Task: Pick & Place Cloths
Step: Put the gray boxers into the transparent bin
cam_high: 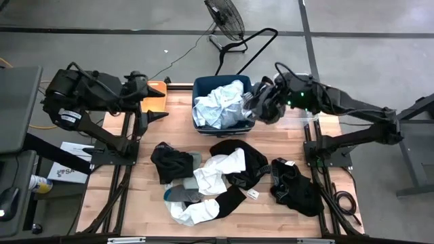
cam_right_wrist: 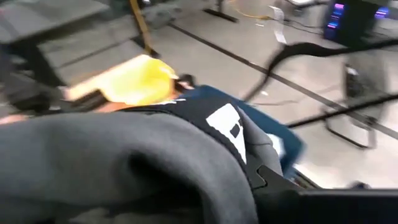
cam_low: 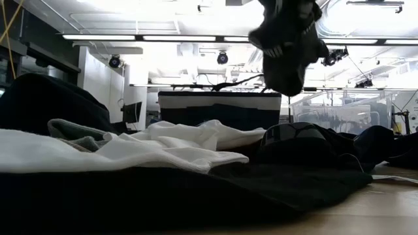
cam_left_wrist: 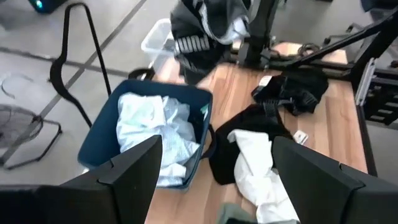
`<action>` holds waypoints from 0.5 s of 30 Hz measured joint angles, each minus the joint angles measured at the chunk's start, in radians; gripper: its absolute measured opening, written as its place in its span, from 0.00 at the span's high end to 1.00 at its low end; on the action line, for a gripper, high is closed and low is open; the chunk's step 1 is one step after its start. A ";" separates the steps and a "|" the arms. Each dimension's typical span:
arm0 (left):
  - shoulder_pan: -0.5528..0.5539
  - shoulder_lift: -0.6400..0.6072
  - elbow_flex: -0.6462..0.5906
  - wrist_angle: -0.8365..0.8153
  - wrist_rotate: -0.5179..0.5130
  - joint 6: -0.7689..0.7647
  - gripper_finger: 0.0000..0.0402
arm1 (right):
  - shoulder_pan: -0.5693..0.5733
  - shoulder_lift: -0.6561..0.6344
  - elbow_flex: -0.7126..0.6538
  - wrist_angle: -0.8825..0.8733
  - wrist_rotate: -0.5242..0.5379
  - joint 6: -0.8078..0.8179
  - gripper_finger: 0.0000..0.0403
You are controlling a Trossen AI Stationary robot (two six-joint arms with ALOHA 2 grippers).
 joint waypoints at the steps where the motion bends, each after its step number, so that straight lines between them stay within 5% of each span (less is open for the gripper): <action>1: 0.000 -0.005 -0.016 -0.004 0.000 -0.011 0.26 | -0.026 0.000 0.000 -0.015 0.000 -0.002 0.99; 15: 0.000 -0.081 -0.308 0.049 -0.034 -0.170 0.26 | -0.352 -0.006 0.001 -0.336 0.196 0.074 0.99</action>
